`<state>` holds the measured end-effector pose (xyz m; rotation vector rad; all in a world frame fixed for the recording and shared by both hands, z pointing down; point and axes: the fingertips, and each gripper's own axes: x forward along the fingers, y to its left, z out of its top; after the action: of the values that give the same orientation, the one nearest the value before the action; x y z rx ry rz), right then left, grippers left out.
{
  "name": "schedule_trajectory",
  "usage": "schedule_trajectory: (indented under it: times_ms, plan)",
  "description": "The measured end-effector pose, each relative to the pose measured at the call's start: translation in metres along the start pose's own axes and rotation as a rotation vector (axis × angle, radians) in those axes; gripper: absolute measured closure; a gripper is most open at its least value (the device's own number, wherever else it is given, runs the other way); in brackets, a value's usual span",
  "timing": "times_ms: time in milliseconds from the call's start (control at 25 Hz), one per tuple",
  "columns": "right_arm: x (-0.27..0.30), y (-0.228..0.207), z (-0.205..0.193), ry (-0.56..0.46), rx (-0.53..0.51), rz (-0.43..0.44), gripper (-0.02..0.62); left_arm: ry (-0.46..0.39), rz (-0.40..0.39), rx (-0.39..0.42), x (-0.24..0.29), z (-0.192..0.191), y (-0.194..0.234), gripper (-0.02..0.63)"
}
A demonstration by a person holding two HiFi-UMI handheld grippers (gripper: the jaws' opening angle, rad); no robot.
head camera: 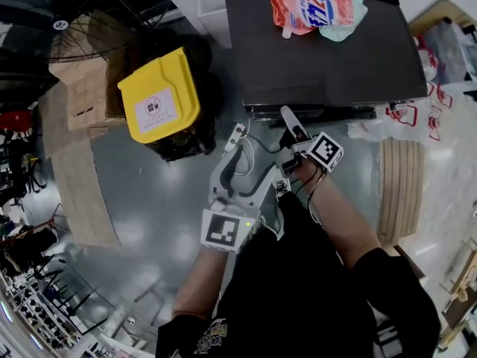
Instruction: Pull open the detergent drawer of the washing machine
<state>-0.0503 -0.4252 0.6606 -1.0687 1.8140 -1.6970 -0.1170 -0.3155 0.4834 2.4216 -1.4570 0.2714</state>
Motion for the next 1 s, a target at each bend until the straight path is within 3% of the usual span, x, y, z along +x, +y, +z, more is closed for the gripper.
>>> schedule_trajectory:
  times_ms: [560, 1000]
  plan:
    - [-0.018, 0.0, -0.012, -0.025, 0.021, -0.009, 0.129, -0.011, -0.028, 0.0, -0.02, 0.0, -0.011, 0.334]
    - [-0.066, -0.009, -0.033, -0.075, 0.024, -0.018, 0.129, -0.018, -0.061, 0.001, -0.063, -0.018, -0.032, 0.334]
